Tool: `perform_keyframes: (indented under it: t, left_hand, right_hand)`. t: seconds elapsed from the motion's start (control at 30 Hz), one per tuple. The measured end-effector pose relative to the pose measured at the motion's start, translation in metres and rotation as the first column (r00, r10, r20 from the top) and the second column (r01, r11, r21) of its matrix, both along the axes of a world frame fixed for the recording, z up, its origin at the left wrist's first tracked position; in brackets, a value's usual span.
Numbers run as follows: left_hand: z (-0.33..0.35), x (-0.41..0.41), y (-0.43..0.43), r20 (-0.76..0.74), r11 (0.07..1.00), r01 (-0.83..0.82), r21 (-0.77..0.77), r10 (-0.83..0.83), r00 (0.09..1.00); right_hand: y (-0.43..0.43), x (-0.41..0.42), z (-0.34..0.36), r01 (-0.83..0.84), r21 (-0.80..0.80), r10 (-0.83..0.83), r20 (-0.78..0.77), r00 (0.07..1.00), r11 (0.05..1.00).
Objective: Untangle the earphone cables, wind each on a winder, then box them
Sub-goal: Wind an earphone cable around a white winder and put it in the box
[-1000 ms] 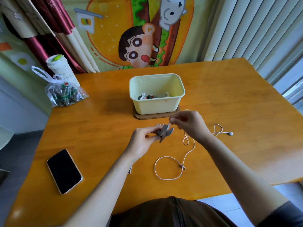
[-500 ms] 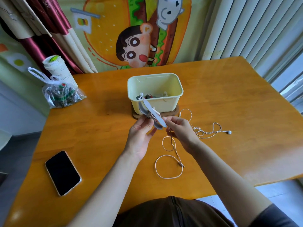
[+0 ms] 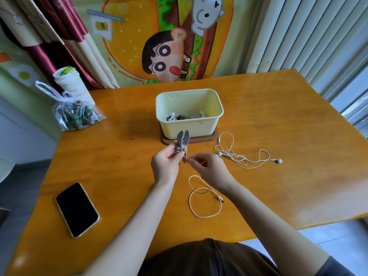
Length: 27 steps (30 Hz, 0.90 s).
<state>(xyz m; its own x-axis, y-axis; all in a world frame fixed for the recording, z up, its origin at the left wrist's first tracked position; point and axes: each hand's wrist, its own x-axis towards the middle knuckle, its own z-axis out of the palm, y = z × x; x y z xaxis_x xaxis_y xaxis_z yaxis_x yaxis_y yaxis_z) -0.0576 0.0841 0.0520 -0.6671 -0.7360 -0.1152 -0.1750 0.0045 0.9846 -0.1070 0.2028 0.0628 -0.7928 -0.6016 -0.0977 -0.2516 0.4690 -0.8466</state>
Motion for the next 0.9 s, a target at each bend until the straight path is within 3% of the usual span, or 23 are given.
perform_keyframes:
  t: [0.13,0.27,0.37,0.53,0.7,0.9]
  left_hand:
    - [-0.011,0.01,-0.007,0.128,0.958,0.086,-0.275,-0.052,0.99]
    - [-0.01,0.015,-0.009,0.149,0.932,0.178,-0.317,-0.136,0.979]
    - [-0.006,0.015,-0.006,0.151,0.911,0.316,-0.267,-0.284,0.947]
    - [0.009,0.017,0.0,0.048,0.886,0.446,-0.126,-0.443,0.895]
    - [0.022,0.013,0.01,-0.168,0.904,0.412,0.114,-0.391,0.905]
    - [0.033,0.008,0.015,-0.323,0.826,0.401,0.396,-0.284,0.903]
  right_hand:
    - [0.008,-0.012,0.018,-0.097,0.002,0.096,0.035,0.995,0.995]
    - [0.015,-0.028,0.032,-0.068,0.048,0.074,-0.134,0.988,0.997]
    - [0.017,-0.039,0.033,-0.009,0.056,0.021,-0.223,0.975,0.998]
    - [0.025,-0.056,0.025,0.05,0.021,-0.044,-0.224,0.974,0.998]
    - [0.03,-0.052,0.015,0.113,-0.081,-0.125,-0.153,0.98,0.99]
    - [0.017,-0.035,0.014,0.095,-0.121,-0.113,-0.146,0.983,0.988]
